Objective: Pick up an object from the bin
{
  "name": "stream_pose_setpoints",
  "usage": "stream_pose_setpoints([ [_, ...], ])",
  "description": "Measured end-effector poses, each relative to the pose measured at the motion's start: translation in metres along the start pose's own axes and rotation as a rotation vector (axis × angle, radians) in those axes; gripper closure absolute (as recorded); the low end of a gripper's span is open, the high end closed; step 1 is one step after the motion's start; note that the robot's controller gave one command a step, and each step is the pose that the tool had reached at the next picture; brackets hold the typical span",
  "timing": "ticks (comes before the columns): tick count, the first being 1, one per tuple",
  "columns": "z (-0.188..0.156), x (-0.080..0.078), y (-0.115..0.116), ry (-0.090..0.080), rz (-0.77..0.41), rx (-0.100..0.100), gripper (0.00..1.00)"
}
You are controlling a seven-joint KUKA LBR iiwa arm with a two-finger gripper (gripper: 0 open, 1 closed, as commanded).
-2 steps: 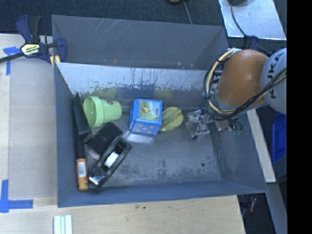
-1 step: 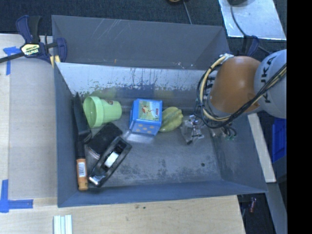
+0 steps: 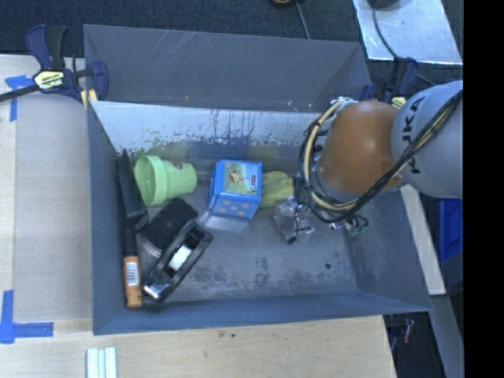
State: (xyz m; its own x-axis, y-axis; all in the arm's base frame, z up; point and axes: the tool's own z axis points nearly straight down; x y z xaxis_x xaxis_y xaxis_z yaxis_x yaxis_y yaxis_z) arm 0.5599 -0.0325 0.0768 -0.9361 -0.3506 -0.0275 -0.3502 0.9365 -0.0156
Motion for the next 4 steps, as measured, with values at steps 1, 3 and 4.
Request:
stream_pose_setpoints([
  [1, 0.0036, -0.0305, 0.0477, -0.001, 0.159, -0.001, 0.0],
  [3, 0.0036, -0.0306, 0.0478, -0.001, 0.158, -0.001, 0.0],
  [4, 0.0035, -0.0306, 0.0478, -0.001, 0.158, -0.001, 0.0],
])
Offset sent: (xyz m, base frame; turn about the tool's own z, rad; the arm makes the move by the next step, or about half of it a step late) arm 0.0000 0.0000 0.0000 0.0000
